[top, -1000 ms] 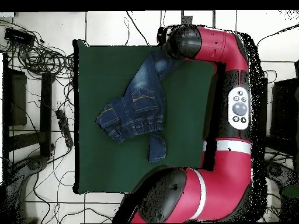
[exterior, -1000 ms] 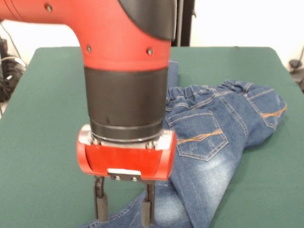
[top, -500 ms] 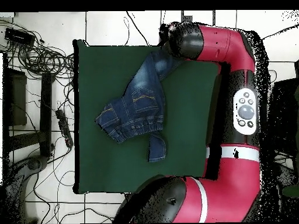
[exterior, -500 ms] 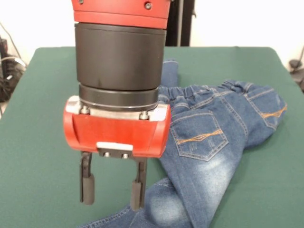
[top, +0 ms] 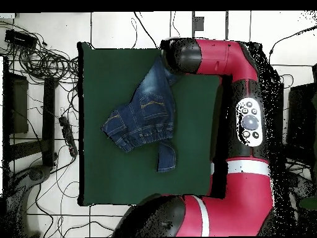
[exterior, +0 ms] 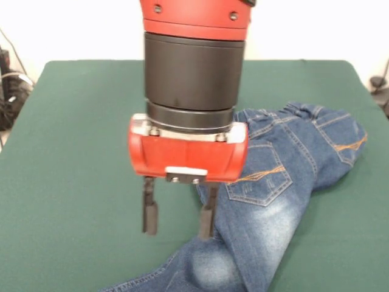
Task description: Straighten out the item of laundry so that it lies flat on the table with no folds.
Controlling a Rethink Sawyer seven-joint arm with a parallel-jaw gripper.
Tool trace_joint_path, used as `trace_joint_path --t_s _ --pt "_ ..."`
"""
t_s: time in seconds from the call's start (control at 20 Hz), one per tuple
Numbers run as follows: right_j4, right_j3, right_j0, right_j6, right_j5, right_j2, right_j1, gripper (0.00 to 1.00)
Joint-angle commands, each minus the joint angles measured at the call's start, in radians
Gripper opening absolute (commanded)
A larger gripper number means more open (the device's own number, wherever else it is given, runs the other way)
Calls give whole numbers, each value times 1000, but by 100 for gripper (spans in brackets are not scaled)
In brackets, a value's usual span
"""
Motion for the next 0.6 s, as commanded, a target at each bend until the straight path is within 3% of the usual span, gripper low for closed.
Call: trace_joint_path --t_s 0.05,0.6 --pt "58 296 70 279 -29 -44 -34 100" --pt "111 360 111 298 -78 -106 -30 100"
